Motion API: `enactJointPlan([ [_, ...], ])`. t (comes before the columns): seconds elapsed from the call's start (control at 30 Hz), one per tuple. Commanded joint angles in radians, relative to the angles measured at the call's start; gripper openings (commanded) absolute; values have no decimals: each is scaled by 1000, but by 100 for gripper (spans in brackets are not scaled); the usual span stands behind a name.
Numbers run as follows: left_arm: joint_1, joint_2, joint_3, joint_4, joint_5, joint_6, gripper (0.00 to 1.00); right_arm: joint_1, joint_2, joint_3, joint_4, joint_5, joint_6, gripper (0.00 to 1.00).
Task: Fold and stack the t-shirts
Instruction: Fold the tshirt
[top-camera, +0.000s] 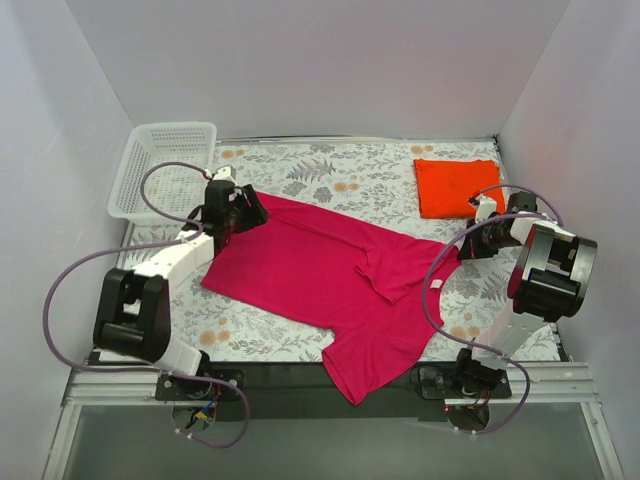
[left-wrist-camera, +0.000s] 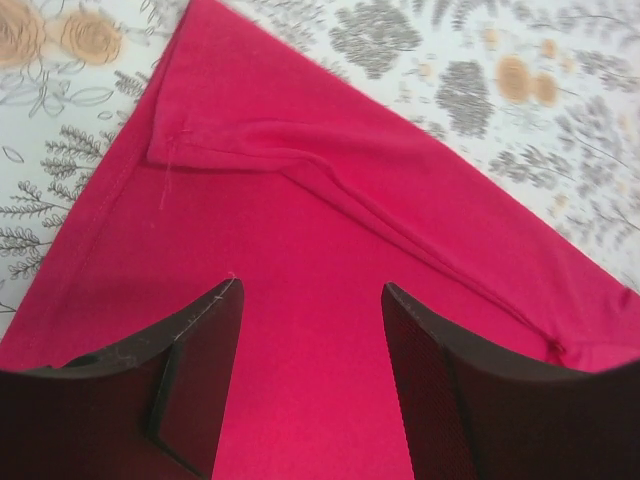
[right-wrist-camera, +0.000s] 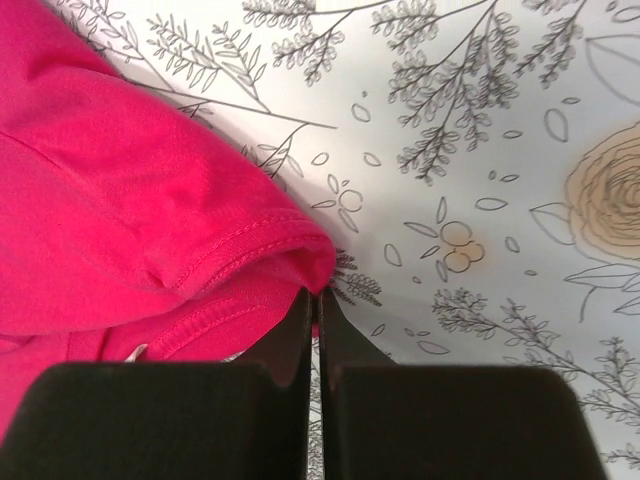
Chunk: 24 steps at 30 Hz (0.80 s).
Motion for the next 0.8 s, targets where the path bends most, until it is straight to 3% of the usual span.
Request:
enactJointPlan([
  [0.0, -26, 116, 92, -47, -204, -150, 54, -20, 32, 59, 10, 15, -23, 1],
  [0.1, -31, 236, 170, -93, -319, -234, 53, -27, 50, 76, 10, 11, -23, 1],
  [0.33, -35, 367, 249, -99, -416, -322, 51, -30, 67, 93, 9, -8, -21, 1],
  [0.77, -35, 467, 325, -98, -461, -341, 49, -30, 70, 88, 9, -22, -23, 1],
])
